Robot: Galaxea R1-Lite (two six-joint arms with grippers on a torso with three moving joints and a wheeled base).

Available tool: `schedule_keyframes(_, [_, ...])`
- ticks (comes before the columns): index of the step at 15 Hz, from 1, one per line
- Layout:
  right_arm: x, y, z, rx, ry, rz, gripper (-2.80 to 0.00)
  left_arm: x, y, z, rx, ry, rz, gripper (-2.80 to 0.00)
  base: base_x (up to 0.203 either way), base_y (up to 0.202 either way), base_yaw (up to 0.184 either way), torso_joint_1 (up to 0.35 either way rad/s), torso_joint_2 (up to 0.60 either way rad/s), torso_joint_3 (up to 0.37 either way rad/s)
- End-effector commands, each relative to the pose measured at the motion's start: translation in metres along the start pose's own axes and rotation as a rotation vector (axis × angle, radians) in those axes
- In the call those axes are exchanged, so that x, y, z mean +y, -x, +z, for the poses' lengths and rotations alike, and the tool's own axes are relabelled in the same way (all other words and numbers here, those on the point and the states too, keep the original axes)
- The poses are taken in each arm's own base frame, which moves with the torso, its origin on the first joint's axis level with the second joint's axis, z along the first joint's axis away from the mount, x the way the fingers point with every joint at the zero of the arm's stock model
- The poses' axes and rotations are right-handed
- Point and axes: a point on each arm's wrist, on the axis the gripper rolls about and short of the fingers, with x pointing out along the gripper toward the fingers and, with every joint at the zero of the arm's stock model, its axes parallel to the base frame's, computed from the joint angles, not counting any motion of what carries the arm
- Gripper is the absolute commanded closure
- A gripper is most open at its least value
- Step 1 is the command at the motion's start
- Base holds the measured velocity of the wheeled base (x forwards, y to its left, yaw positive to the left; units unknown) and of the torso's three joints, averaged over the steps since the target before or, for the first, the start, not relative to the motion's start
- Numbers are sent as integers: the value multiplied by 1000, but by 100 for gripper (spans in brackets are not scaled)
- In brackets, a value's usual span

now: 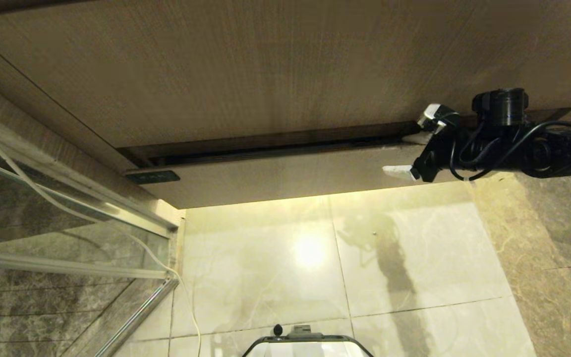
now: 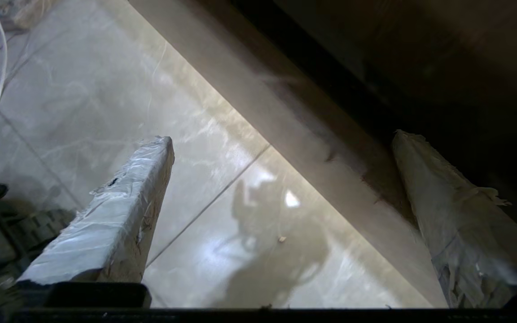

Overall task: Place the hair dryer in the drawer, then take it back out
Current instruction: Pull open the drawer

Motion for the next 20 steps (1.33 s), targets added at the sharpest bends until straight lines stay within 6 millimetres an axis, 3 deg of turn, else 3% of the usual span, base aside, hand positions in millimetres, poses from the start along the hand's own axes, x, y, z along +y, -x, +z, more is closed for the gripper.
schedule_keyframes(1, [3,3,-1,18,-11,17,-280,0,0,0,1,0,0,0,0,0,0,0,0,0])
schedule_keyframes(5, [12,14,-1,71,-47,27,-280,0,0,0,0,0,0,0,0,0,0,0,0,0])
schedule_keyframes(8, [25,37,1,107,-78,49,-280,0,0,0,-1,0,-2,0,0,0,0,0,0,0])
schedule_keyframes(16, [60,152,42,104,-172,-12,-280,0,0,0,0,0,0,0,0,0,0,0,0,0])
schedule_keyframes(20, [79,188,45,110,-209,-64,-280,0,0,0,1,0,-2,0,0,0,0,0,0,0])
